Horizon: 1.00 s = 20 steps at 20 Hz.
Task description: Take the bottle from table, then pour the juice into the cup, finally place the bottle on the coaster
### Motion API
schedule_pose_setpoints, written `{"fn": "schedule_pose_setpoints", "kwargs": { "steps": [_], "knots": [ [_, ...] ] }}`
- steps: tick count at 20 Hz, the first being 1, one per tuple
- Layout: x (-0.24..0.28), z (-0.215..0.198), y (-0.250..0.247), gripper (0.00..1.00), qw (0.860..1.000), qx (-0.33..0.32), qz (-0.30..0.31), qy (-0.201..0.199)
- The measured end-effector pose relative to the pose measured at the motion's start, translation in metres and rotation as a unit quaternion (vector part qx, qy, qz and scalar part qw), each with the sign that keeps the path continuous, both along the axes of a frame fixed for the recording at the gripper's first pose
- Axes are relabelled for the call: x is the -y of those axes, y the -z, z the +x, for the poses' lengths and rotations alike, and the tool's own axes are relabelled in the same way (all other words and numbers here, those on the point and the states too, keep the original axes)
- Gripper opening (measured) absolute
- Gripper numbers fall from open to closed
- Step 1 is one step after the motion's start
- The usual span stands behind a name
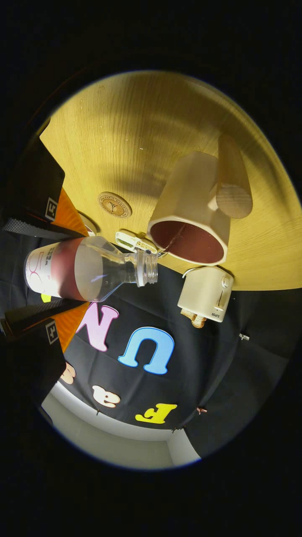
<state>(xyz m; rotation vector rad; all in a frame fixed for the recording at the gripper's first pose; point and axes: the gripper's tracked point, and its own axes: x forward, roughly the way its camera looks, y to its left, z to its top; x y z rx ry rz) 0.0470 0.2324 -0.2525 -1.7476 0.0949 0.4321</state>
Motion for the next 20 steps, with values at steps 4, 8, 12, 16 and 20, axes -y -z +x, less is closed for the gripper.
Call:
{"fn": "schedule_pose_setpoints", "kwargs": {
  "steps": [4, 8, 12, 16, 20],
  "knots": [
    [-0.0014, 0.0032, -0.0011, 0.70, 1.000, 0.006, -0.011, -0.011],
    [-0.0017, 0.0040, -0.0013, 0.70, 1.000, 0.007, -0.017, -0.017],
    [-0.0039, 0.0039, -0.0018, 0.70, 0.999, 0.010, -0.024, -0.025],
    [-0.0053, 0.0035, -0.0040, 0.70, 0.999, 0.017, -0.035, -0.038],
    [-0.0086, 0.0004, -0.0063, 0.70, 0.998, 0.019, -0.040, -0.047]
  ]
}}
